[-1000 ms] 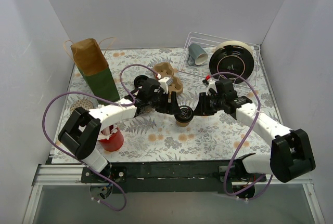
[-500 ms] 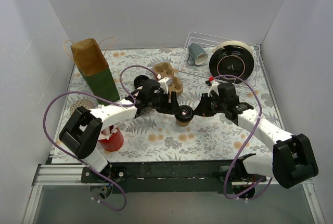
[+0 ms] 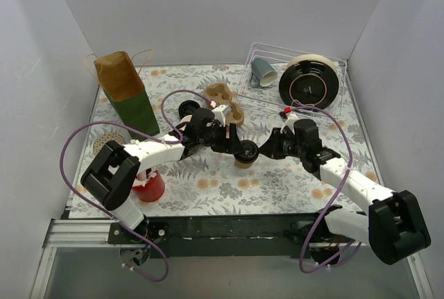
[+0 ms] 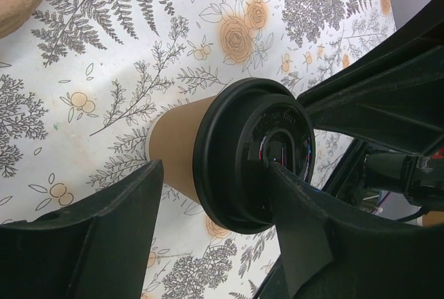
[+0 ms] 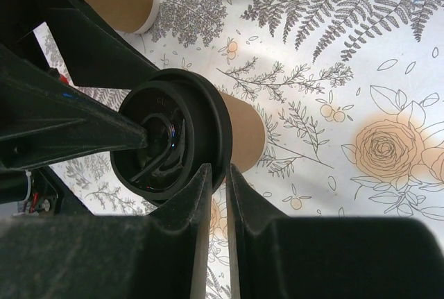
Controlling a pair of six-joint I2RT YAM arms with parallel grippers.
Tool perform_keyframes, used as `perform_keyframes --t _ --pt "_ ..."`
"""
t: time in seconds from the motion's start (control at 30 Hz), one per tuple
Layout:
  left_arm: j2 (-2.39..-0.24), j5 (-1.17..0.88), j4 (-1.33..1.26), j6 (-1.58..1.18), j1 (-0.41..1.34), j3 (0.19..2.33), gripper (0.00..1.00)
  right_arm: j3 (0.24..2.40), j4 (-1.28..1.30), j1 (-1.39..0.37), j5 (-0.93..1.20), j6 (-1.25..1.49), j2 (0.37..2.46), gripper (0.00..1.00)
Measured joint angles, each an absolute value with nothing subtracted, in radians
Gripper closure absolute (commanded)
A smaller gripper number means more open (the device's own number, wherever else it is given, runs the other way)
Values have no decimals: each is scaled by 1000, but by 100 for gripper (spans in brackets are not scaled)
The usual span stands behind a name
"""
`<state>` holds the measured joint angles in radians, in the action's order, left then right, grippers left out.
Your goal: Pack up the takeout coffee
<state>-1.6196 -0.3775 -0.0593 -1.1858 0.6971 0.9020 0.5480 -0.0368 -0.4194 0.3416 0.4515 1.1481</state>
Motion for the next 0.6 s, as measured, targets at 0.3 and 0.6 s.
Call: perform_keyframes --t 0.3,0.6 --pt "-1609 -378 -105 -1199 698 869 39 478 -147 -424 338 483 1111 73" --pt "-1591 -356 -12 -1199 698 894 20 639 104 -427 322 391 1105 48"
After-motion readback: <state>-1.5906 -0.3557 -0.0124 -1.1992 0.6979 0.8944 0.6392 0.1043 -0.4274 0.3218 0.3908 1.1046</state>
